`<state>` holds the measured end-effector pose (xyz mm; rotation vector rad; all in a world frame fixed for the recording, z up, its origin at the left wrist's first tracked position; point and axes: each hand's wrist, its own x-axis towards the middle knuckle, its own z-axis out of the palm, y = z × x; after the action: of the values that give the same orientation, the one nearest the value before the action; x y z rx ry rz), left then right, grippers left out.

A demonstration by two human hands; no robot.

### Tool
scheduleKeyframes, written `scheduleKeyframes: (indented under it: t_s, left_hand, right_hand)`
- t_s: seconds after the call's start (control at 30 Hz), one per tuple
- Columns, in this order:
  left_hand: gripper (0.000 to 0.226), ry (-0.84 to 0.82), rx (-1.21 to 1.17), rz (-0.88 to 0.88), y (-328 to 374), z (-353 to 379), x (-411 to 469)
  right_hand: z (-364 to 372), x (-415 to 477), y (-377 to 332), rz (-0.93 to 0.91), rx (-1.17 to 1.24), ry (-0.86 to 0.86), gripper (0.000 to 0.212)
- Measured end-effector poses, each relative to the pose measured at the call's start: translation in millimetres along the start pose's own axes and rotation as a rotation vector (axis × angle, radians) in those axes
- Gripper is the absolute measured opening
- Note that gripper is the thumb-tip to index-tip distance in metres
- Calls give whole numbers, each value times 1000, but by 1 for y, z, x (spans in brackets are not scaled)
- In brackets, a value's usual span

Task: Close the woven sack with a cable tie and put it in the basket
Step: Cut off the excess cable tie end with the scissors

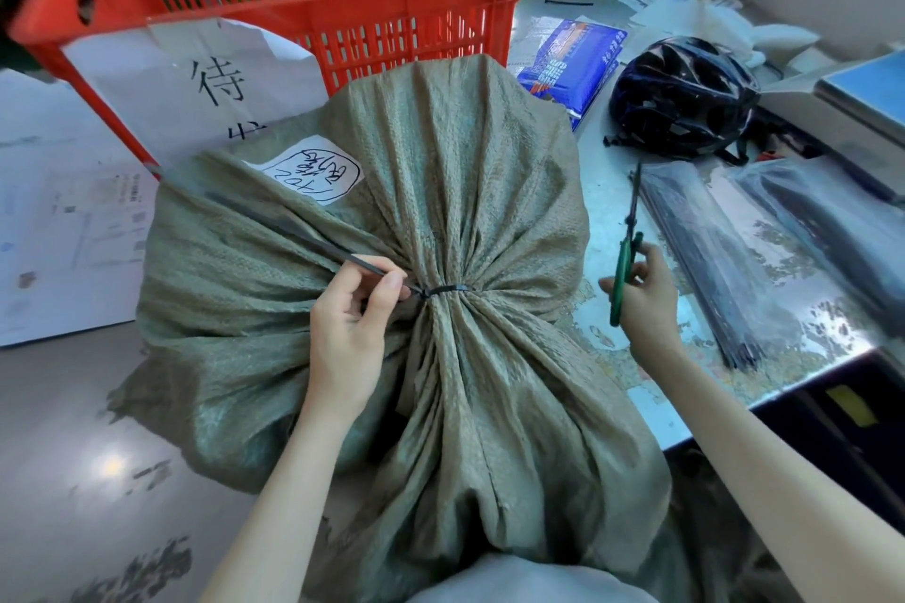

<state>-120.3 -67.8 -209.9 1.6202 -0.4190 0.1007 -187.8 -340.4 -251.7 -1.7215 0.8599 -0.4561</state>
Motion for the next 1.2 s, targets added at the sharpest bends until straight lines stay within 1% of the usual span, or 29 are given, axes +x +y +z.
scheduleKeyframes:
  t_s: [0.07, 0.13, 0.2, 0.27, 0.37, 0.47, 0.53, 0.6, 0.67, 0.7, 0.73, 0.83, 0.93, 1.07, 1.2]
  left_hand:
    - [7, 35, -69, -31, 0, -1, 1]
    - [8, 66, -131, -58, -2, -2, 2]
    - [13, 102, -211, -90, -4, -4, 5]
    - [14, 147, -305, -119, -6, -6, 8]
    - [21, 190, -489, -159, -6, -7, 11]
    - [27, 187, -639, -204, -6, -10, 12]
    - [30, 165, -682, -223, -5, -13, 12]
    - [27, 148, -713, -229, -4, -15, 10]
    - [13, 151, -747, -233, -2, -17, 10]
    - [6, 149, -764, -234, -1, -17, 10]
    - [4, 143, -782, -236, 0, -18, 10]
    - [2, 112, -816, -228, 0, -20, 9]
    - [4, 98, -830, -232, 2, -21, 7]
    - [4, 54, -868, -222, -1, -23, 5]
    - [13, -5, -929, -230, -6, -25, 6]
  right_hand:
    - [-1, -11, -23, -67, 202, -7, 42]
    - [-3, -25, -48, -128, 399, -59, 39]
    - [-5, -41, -71, -173, 523, -168, 39]
    - [-4, -56, -88, -170, 606, -350, 40]
    - [3, -79, -102, -131, 672, -645, 44]
    - [14, -104, -107, -42, 727, -866, 48]
    - [20, -117, -107, 24, 724, -1003, 50]
    - [24, -131, -104, 113, 728, -1090, 50]
    - [26, -145, -101, 215, 778, -1150, 46]
    - [27, -151, -97, 270, 812, -1185, 47]
    - [27, -157, -93, 329, 838, -1222, 51]
    - [29, -167, -82, 523, 827, -1291, 70]
    - [30, -168, -74, 668, 810, -1295, 79]
    - [39, -167, -64, 660, 834, -1248, 86]
    - [50, -162, -62, 625, 848, -1202, 88]
